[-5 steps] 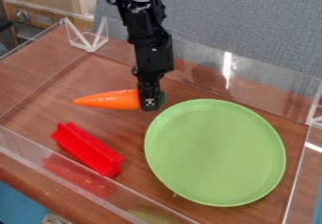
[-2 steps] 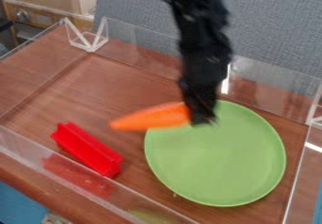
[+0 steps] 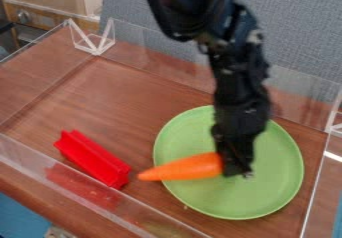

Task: Move the carrot from the green plate to the table

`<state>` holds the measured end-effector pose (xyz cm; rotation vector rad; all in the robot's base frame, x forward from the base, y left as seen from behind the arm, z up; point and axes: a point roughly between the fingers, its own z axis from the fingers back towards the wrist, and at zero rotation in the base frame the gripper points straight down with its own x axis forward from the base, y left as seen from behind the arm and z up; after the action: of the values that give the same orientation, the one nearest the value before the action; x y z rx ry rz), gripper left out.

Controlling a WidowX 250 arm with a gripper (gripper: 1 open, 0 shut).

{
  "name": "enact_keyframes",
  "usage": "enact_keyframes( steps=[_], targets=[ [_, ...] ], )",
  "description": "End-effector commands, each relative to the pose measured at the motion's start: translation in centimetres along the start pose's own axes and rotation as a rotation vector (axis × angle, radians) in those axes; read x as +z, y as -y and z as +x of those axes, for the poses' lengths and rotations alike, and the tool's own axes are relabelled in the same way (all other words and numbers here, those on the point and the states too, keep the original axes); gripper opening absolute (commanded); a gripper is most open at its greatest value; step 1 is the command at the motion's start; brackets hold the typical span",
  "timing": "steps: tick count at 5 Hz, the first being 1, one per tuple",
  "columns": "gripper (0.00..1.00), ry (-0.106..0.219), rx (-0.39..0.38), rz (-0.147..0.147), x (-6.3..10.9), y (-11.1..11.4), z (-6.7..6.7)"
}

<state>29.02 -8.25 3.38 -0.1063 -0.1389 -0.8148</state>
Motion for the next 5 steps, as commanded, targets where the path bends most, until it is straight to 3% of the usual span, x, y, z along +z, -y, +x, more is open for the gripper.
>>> enact_keyframes(
  steps=[1, 2, 3, 5],
  targets=[
    [0.0, 0.027, 0.059, 0.021, 1.0, -2.9, -1.5],
    [1.0, 0.012, 0.059, 0.008, 0.5, -3.6, -1.8],
    [0.0, 0.013, 0.043, 0.003, 0.2, -3.2, -0.7],
    [0.0, 0.006, -0.018, -0.022, -1.0, -1.3, 1.4]
  ],
)
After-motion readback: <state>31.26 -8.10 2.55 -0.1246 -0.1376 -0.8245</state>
